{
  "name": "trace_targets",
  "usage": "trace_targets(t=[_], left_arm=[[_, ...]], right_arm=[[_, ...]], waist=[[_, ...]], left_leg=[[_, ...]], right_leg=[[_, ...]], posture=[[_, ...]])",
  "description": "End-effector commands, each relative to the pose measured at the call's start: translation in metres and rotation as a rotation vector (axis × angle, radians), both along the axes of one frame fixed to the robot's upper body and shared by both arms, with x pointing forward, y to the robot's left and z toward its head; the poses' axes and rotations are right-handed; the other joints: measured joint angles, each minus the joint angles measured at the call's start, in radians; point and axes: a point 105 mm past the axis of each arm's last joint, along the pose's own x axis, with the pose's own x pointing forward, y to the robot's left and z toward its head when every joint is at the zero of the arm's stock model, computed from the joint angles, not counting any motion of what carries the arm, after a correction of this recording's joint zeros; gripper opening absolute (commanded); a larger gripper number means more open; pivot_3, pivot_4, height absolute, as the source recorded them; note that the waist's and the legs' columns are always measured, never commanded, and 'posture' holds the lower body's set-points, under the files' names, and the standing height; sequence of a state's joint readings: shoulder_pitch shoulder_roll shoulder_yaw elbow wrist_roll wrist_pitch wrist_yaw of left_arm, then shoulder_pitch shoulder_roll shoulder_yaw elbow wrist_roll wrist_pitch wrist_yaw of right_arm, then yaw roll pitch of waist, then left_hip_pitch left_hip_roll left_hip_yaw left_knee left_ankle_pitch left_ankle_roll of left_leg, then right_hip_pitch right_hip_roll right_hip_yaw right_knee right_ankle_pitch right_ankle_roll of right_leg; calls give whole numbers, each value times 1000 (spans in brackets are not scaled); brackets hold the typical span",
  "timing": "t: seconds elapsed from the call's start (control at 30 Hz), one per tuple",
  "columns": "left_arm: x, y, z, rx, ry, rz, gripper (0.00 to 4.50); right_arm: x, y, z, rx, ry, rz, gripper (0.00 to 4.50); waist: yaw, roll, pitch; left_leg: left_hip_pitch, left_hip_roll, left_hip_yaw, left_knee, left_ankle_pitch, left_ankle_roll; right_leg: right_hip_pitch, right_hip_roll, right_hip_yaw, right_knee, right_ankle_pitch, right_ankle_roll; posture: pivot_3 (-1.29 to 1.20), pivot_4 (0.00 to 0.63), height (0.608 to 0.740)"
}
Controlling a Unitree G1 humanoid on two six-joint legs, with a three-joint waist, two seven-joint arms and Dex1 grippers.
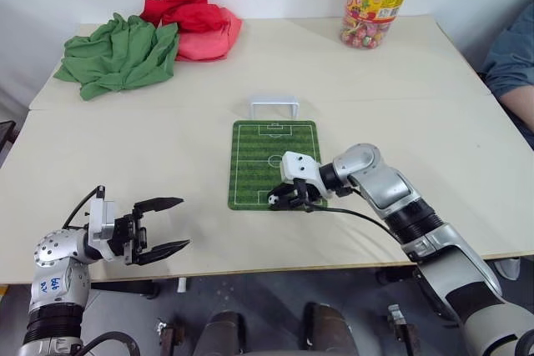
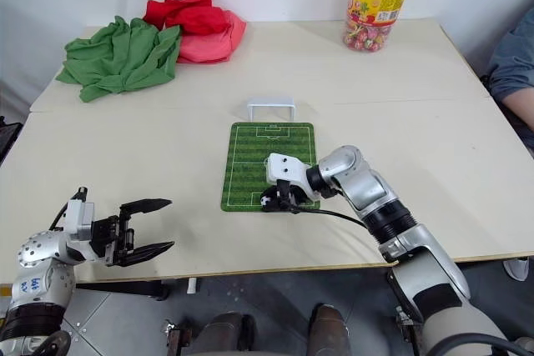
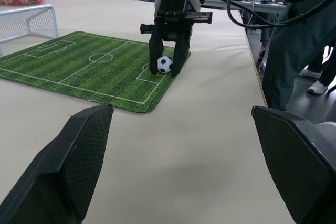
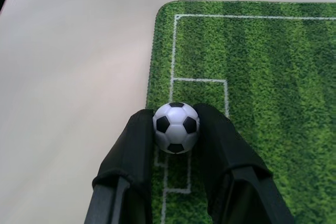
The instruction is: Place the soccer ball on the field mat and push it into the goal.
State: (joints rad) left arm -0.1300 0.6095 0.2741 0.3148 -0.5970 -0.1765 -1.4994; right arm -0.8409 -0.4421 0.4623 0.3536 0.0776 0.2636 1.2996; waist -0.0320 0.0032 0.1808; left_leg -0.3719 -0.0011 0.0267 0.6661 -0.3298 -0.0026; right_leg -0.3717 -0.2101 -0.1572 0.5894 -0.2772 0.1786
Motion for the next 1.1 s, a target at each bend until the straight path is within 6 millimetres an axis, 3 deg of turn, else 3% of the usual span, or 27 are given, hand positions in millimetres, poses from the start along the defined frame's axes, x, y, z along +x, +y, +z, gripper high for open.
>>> trace_targets(t=[0.03, 0.2, 0.47, 0.67, 0.93, 1.1], left_arm=[[-2, 4, 9, 8, -48, 7, 4500], [-1, 4, 9, 6, -50, 11, 4500], [3, 1, 11, -3, -59, 14, 4500], [4, 1, 12, -6, -63, 17, 4500], [5, -1, 12, -15, -66, 18, 4500], [8, -2, 13, -16, -67, 16, 4500]], right_arm=[[4, 0, 10, 19, -33, 0, 845], [2, -2, 13, 26, -34, 8, 845], [3, -2, 14, 32, -41, 8, 3561], [3, 0, 20, 47, -61, 12, 3561], [-5, 4, 65, 143, -143, 49, 3561], [-19, -7, 85, 211, -125, 31, 3393]], waist=[[0, 0, 0], [0, 0, 0], [0, 0, 0], [0, 0, 0], [1, 0, 0], [4, 0, 0]], left_leg=[[0, 0, 0, 0, 0, 0], [0, 0, 0, 0, 0, 0], [0, 0, 0, 0, 0, 0], [0, 0, 0, 0, 0, 0], [0, 0, 1, 0, 0, 0], [0, 0, 1, 0, 0, 0]], right_leg=[[0, 0, 0, 0, 0, 0], [0, 0, 0, 0, 0, 0], [0, 0, 0, 0, 0, 0], [0, 0, 0, 0, 0, 0], [-1, 0, 1, 0, 0, 0], [-1, 0, 1, 0, 0, 0]], posture=[[0, 150, 740], [0, 150, 740], [0, 150, 740], [0, 150, 740], [0, 150, 740], [0, 150, 740]])
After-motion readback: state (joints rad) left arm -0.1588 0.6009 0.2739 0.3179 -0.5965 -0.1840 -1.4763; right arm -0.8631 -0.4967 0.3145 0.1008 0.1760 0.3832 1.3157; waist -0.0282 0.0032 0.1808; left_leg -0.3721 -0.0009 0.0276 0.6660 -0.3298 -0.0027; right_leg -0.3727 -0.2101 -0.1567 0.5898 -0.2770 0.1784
